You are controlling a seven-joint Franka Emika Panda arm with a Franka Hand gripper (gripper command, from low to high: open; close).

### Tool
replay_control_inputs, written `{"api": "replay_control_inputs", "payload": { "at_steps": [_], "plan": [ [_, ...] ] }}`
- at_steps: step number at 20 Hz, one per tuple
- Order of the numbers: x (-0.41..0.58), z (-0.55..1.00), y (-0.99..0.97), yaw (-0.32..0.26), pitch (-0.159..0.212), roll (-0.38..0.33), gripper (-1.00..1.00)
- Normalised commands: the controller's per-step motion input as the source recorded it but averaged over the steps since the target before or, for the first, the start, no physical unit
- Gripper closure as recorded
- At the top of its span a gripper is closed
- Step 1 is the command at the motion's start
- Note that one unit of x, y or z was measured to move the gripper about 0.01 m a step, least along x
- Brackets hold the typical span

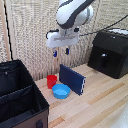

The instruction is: Discover the targeted book and set your gripper to the appropriate amplitude. Smoothly guide your gripper in the direction of the book and snatch it firmly. Search for the back section of the caddy. Move the held book towards the back section and lightly deposit it inside.

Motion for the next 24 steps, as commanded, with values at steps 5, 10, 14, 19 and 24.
{"api": "replay_control_inputs", "payload": {
  "at_steps": [5,10,14,19,24],
  "plan": [
    [0.007,-0.19,-0.48,0.112,-0.003,0.027,-1.00],
    [0.005,-0.20,-0.48,0.148,0.000,0.022,-1.00],
    [0.002,-0.24,-0.36,0.152,0.000,0.004,-1.00],
    [0.002,-0.37,-0.24,0.124,0.000,0.000,-1.00],
    [-0.008,-0.39,-0.25,0.094,0.000,0.000,-1.00]
  ]
}}
